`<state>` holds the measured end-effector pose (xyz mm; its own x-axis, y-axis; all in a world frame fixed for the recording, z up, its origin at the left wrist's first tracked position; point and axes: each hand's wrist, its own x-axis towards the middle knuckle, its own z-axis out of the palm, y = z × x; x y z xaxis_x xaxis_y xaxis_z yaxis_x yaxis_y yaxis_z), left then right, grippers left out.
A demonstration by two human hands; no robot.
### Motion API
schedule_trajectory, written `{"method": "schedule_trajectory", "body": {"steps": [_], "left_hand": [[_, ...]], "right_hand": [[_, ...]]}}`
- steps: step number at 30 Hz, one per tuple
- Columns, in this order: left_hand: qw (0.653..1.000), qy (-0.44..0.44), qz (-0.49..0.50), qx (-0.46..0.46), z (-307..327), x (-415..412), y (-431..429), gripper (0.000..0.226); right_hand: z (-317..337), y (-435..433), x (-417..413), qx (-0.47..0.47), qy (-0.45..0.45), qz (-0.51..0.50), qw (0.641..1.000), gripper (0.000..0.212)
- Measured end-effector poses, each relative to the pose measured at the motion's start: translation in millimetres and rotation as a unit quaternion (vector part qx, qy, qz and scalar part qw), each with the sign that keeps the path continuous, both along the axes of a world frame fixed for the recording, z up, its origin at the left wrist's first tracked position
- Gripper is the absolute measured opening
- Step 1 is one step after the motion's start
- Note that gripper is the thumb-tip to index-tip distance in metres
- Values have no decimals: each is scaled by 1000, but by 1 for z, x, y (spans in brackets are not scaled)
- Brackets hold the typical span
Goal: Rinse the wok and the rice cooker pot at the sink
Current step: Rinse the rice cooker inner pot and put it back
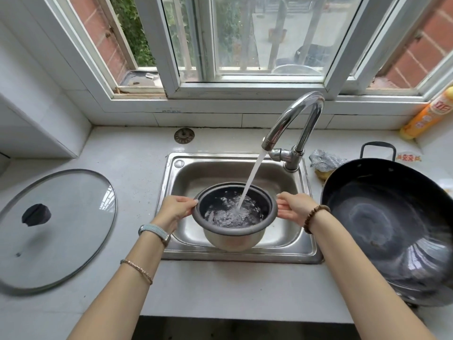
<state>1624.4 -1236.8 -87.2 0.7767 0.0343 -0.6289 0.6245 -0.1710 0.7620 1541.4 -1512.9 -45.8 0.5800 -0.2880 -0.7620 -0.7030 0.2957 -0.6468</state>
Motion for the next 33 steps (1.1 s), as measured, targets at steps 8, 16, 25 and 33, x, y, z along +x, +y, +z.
{"method": "schedule_trajectory", "body": {"steps": [8, 16, 25, 33], "left_hand": [[969, -195, -85, 128, 27, 11, 0, 24], [987, -112, -69, 91, 2, 10, 20, 30], [998, -16, -52, 20, 3, -2, 9, 11], [993, -82, -54, 67, 31, 9, 13, 10]], "right_hand": [[-19, 20, -10, 9, 15, 12, 1000, 16], [-5, 14, -1, -44, -79, 10, 996, 27], [12, 5, 2, -41, -72, 31, 996, 23], [-15, 17, -18, -13, -9, 36, 999, 23]]}}
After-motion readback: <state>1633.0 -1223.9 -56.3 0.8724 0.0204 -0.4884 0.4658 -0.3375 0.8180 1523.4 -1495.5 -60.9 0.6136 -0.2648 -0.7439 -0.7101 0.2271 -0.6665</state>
